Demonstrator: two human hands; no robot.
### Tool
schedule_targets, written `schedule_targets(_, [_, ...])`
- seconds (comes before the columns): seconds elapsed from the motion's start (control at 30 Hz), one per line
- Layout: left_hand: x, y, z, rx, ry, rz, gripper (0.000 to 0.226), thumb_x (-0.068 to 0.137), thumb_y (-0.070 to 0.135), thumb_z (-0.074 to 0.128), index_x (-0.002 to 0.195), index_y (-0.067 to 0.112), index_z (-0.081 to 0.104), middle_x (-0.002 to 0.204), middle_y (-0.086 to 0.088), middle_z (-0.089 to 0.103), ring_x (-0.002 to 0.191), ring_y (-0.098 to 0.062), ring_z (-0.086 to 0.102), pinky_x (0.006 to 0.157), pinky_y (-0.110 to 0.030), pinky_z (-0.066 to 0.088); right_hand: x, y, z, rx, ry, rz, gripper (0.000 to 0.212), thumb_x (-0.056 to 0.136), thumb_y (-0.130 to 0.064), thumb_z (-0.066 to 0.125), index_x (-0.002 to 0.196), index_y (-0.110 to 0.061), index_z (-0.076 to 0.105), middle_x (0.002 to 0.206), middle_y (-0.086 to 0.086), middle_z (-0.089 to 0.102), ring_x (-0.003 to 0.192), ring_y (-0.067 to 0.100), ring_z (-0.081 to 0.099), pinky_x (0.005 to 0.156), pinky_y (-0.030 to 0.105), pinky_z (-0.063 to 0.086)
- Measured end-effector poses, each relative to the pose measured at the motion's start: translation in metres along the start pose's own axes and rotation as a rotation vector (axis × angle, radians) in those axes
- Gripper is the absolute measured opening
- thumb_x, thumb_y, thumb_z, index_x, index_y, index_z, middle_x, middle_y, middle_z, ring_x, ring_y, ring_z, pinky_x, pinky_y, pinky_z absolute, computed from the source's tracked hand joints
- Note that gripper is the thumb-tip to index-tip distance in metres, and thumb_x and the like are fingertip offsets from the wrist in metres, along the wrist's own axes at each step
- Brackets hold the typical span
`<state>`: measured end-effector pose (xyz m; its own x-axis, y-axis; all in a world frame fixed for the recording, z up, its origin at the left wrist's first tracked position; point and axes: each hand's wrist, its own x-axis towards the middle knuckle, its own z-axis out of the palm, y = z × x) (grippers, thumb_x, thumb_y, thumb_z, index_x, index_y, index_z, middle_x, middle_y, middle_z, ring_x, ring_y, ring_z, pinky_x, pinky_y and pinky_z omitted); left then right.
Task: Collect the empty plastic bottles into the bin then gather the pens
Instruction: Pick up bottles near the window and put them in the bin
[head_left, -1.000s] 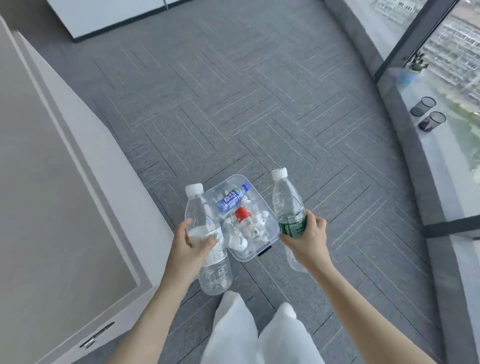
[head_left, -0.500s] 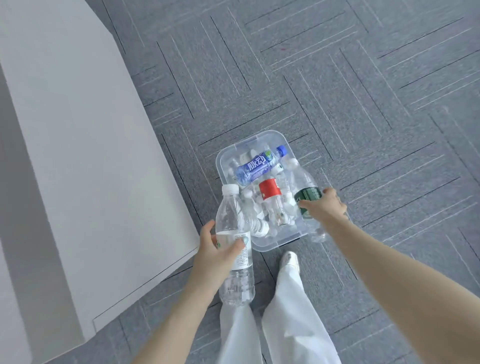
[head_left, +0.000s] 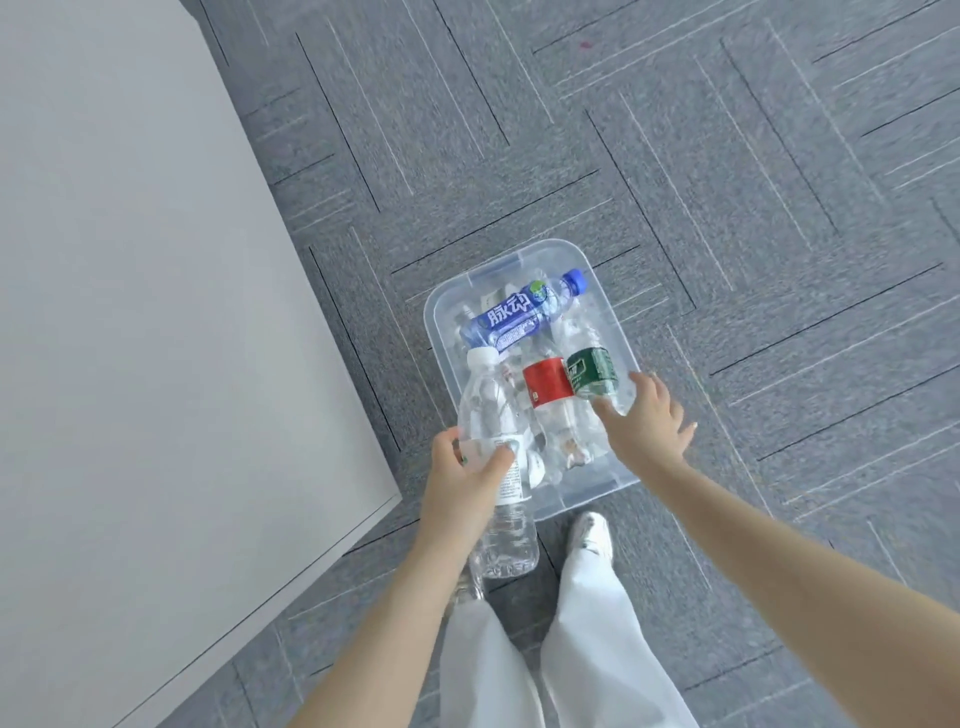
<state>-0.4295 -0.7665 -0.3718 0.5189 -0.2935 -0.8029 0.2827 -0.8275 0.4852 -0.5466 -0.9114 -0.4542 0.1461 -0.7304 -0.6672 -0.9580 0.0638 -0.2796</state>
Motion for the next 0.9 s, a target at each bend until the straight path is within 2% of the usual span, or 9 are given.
schedule_targets(0.17, [0.014, 0.021, 0.015, 0.036, -0.014, -0.043, 0.064, 0.086, 0.039, 0.058, 0.138, 0.016, 0.029, 0.111, 0.004, 0.046, 0.086, -0.009, 0.049, 0.076, -0.029, 0.038, -0.039, 0.035, -0.024, 0.134, -0.023, -0.01, 0.061, 0.09, -0.04, 0.053, 0.143, -0.019, 0.031, 0.154, 0.002, 0.025, 0.141, 0.028, 0.022, 0.115, 0.05, 0.016])
schedule_targets(0.27, [0.028, 0.033, 0.026, 0.079, -0.024, -0.01, 0.061, 0.087, 0.039, 0.057, 0.136, 0.015, 0.029, 0.094, 0.012, 0.044, 0.074, -0.001, 0.044, 0.061, -0.024, 0.036, -0.052, 0.047, -0.032, 0.2, -0.021, -0.023, 0.058, 0.09, -0.033, 0.055, 0.142, -0.018, 0.034, 0.151, 0.002, 0.028, 0.139, 0.027, 0.024, 0.114, 0.047, 0.019])
schedule_targets(0.3, [0.033, 0.037, 0.03, 0.096, -0.037, 0.0, 0.062, 0.088, 0.038, 0.056, 0.138, 0.014, 0.027, 0.1, 0.011, 0.047, 0.077, -0.004, 0.047, 0.061, -0.023, 0.037, -0.055, 0.049, -0.033, 0.21, -0.018, -0.029, 0.057, 0.09, -0.032, 0.055, 0.141, -0.017, 0.034, 0.151, 0.002, 0.029, 0.139, 0.026, 0.025, 0.113, 0.046, 0.02])
schedule_targets(0.37, [0.041, 0.042, 0.036, 0.11, -0.054, 0.002, 0.069, 0.089, 0.036, 0.054, 0.145, 0.016, 0.018, 0.132, -0.002, 0.045, 0.104, -0.016, 0.052, 0.079, -0.031, 0.044, -0.058, 0.051, -0.035, 0.224, -0.019, -0.036, 0.056, 0.091, -0.03, 0.055, 0.141, -0.018, 0.034, 0.151, 0.002, 0.028, 0.139, 0.026, 0.024, 0.112, 0.045, 0.02])
schedule_targets(0.43, [0.046, 0.042, 0.041, 0.104, -0.041, -0.018, 0.076, 0.09, 0.035, 0.054, 0.149, 0.018, 0.009, 0.153, -0.005, 0.025, 0.133, -0.026, 0.038, 0.102, -0.041, 0.036, -0.058, 0.051, -0.034, 0.227, -0.031, -0.035, 0.055, 0.091, -0.029, 0.055, 0.141, -0.019, 0.034, 0.152, 0.002, 0.027, 0.14, 0.026, 0.022, 0.113, 0.046, 0.02])
schedule_targets(0.47, [0.047, 0.041, 0.042, 0.098, -0.03, -0.032, 0.076, 0.09, 0.035, 0.054, 0.149, 0.018, 0.008, 0.155, -0.006, 0.021, 0.137, -0.027, 0.033, 0.105, -0.041, 0.033, -0.057, 0.051, -0.033, 0.222, -0.034, -0.036, 0.054, 0.091, -0.029, 0.055, 0.141, -0.019, 0.035, 0.152, 0.002, 0.026, 0.14, 0.025, 0.021, 0.113, 0.046, 0.019])
schedule_targets(0.6, [0.037, 0.03, 0.04, 0.135, 0.01, -0.021, 0.064, 0.091, 0.03, 0.052, 0.145, 0.015, 0.021, 0.149, -0.006, 0.032, 0.131, -0.026, 0.04, 0.089, -0.033, 0.035, -0.054, 0.046, -0.033, 0.201, -0.024, -0.063, 0.052, 0.09, -0.03, 0.054, 0.139, -0.022, 0.037, 0.152, 0.0, 0.026, 0.141, 0.024, 0.019, 0.114, 0.045, 0.017])
schedule_targets(0.73, [0.025, 0.023, 0.028, 0.151, 0.054, -0.01, 0.057, 0.091, 0.03, 0.052, 0.141, 0.015, 0.03, 0.145, -0.007, 0.038, 0.12, -0.023, 0.044, 0.084, -0.031, 0.035, -0.056, 0.037, -0.041, 0.208, -0.017, -0.073, 0.052, 0.09, -0.032, 0.054, 0.138, -0.023, 0.038, 0.153, -0.001, 0.025, 0.141, 0.023, 0.018, 0.115, 0.046, 0.018])
schedule_targets(0.9, [-0.003, 0.035, 0.008, 0.183, 0.053, 0.045, 0.05, 0.091, 0.028, 0.052, 0.138, 0.018, 0.037, 0.145, -0.005, 0.039, 0.128, -0.022, 0.042, 0.087, -0.03, 0.034, -0.07, 0.022, -0.06, 0.225, -0.012, -0.083, 0.05, 0.09, -0.032, 0.054, 0.138, -0.025, 0.039, 0.153, -0.001, 0.024, 0.141, 0.023, 0.017, 0.115, 0.046, 0.017])
